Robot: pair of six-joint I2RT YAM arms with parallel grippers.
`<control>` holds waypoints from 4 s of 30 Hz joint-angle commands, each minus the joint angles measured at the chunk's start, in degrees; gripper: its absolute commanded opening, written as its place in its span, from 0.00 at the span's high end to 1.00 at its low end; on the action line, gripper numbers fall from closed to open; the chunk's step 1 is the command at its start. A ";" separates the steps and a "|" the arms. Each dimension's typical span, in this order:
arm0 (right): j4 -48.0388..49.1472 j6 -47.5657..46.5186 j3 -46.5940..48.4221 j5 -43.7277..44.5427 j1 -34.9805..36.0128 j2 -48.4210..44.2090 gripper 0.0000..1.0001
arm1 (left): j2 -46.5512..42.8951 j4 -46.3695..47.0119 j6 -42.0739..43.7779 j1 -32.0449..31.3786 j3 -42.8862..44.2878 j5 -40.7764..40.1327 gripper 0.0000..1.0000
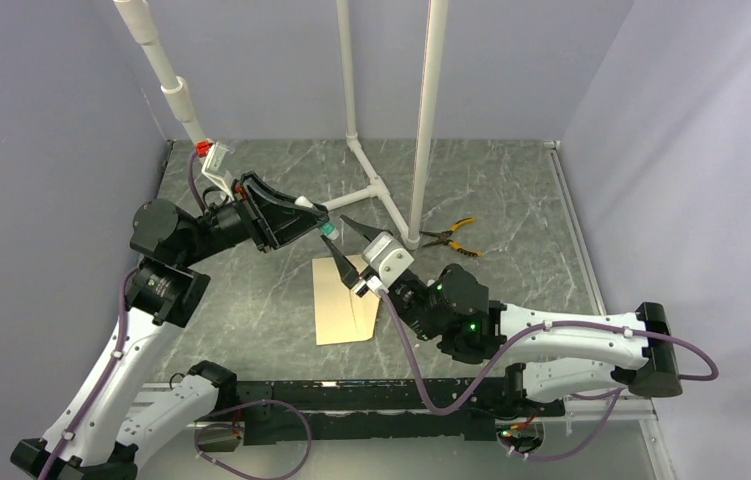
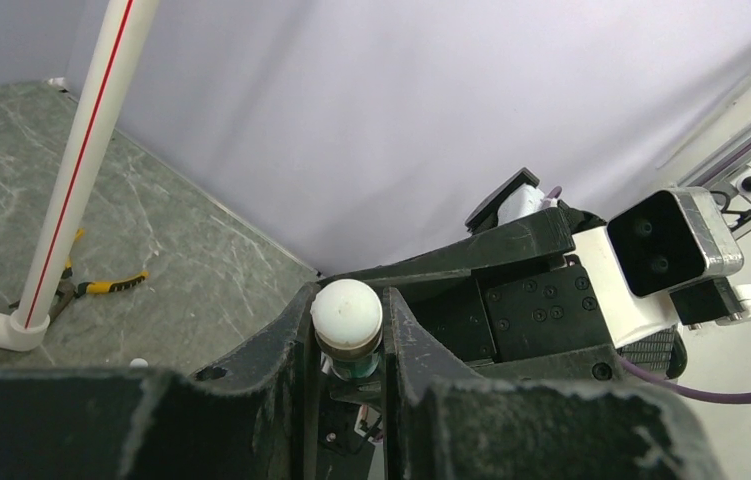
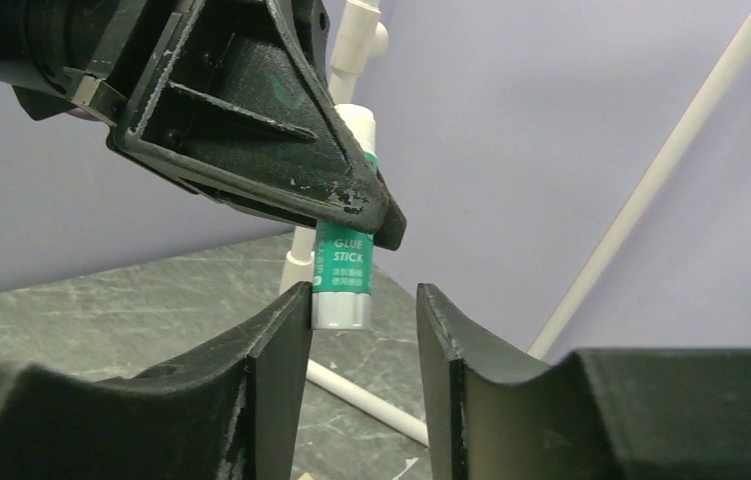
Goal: Place the letter into the envelope and seal it
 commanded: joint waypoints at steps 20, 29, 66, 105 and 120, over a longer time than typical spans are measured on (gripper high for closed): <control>-0.65 31.65 -1.91 -23.80 -3.33 -14.75 1.00 | -3.76 9.97 8.81 -0.18 -0.33 11.39 0.98; -1.76 13.54 -0.34 -22.65 -3.21 -9.33 0.36 | -3.41 5.67 4.11 -0.18 1.30 4.67 0.97; 19.86 -11.34 1.79 -21.97 -3.43 2.69 0.60 | 0.02 1.48 -20.13 -0.18 6.51 7.37 0.98; -11.86 5.82 2.65 -20.85 -7.54 -9.81 1.00 | 4.15 6.93 -27.25 0.09 2.80 7.02 0.35; -10.96 6.33 3.47 -23.12 -9.03 -9.80 1.00 | 4.86 1.99 -24.32 0.09 5.23 11.05 0.56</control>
